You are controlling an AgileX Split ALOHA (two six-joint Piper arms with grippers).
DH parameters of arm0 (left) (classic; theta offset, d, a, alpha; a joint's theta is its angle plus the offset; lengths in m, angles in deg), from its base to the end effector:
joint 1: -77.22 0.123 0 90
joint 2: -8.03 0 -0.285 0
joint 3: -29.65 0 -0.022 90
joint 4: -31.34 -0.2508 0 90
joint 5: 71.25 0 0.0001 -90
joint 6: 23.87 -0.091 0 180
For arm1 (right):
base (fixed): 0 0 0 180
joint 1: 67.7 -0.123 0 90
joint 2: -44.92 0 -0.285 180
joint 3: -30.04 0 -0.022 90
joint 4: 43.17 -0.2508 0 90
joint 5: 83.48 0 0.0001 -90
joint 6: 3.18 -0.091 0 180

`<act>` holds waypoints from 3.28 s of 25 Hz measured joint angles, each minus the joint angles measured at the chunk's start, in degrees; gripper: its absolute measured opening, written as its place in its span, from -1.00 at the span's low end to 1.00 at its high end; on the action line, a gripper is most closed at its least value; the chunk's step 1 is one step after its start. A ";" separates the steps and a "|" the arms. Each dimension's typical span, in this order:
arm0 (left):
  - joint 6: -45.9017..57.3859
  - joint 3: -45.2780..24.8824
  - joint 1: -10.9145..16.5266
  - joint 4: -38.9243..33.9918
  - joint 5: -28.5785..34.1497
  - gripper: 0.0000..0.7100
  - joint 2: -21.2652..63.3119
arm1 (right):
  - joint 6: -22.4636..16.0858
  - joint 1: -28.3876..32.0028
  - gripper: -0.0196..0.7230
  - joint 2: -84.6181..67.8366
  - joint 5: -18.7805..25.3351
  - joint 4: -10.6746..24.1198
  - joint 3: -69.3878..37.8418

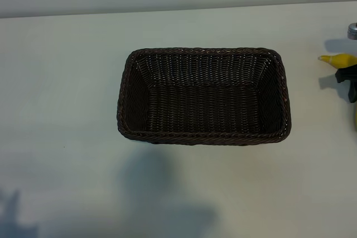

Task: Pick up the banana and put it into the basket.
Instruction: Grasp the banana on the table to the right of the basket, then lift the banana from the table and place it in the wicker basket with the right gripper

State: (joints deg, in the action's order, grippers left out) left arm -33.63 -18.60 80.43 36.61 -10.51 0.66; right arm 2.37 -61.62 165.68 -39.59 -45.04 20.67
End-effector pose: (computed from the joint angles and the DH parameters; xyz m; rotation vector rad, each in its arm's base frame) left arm -0.0064 -0.0077 0.2791 0.1207 2.0240 0.0331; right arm 0.3593 -0.0362 0.1326 0.0479 3.0349 0.0200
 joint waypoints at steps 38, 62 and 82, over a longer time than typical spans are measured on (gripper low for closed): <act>0.00 -0.05 0.00 0.00 0.00 0.46 0.00 | -2.96 -17.90 0.18 -9.17 24.36 -4.59 20.77; 0.00 -0.05 0.00 0.00 0.00 0.46 0.00 | 18.91 -45.10 0.18 -5.18 16.29 7.58 23.93; 0.00 -0.05 0.00 0.00 0.00 0.46 0.00 | 19.56 -45.10 0.18 6.24 9.84 5.32 23.97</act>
State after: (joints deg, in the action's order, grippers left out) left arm -33.63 -18.65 80.43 36.61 -10.51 0.66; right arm 21.92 -106.73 171.92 -29.75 -39.72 44.64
